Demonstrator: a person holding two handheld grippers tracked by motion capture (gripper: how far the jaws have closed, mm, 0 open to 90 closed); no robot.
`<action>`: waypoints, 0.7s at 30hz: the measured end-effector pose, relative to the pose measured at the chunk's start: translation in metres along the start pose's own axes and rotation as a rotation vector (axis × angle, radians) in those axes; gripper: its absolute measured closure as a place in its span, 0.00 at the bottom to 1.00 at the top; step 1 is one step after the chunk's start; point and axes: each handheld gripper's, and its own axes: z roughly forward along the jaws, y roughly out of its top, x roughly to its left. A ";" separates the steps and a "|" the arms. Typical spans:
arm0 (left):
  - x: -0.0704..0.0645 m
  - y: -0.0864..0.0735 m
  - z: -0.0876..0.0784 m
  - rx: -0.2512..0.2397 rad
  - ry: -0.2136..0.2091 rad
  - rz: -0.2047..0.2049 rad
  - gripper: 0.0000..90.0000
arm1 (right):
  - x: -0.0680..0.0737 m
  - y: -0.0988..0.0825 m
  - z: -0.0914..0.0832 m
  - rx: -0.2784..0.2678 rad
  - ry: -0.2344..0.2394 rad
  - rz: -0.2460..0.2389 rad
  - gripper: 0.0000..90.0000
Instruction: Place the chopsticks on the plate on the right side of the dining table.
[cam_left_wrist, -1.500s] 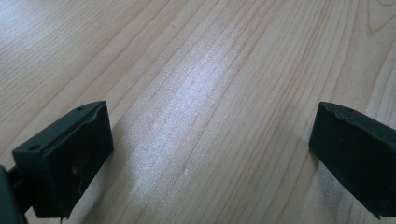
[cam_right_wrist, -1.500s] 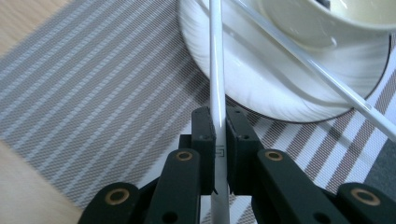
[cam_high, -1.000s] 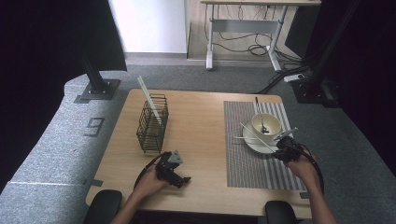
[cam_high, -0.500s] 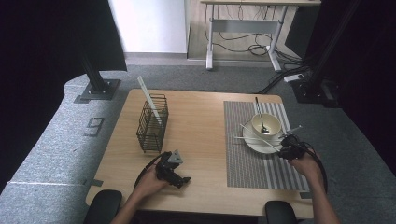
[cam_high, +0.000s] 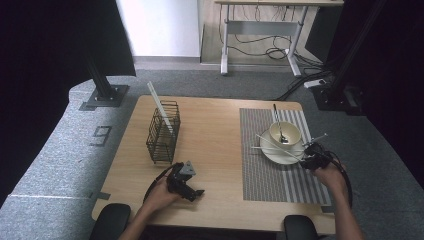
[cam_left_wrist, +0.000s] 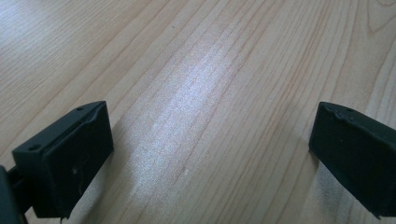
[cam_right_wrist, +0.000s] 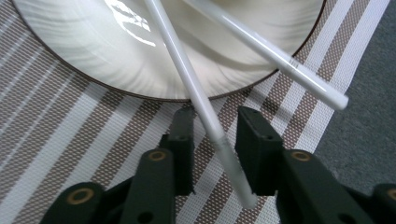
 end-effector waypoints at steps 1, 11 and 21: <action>0.000 0.000 0.000 0.000 0.000 0.000 0.00 | 0.000 0.000 0.001 0.002 -0.006 0.004 0.72; 0.000 0.000 0.000 0.000 0.000 0.000 0.00 | -0.002 0.000 -0.003 -0.023 -0.057 0.030 0.57; 0.000 0.000 0.000 0.000 0.000 0.000 0.00 | -0.005 0.003 -0.006 -0.070 -0.122 0.055 0.48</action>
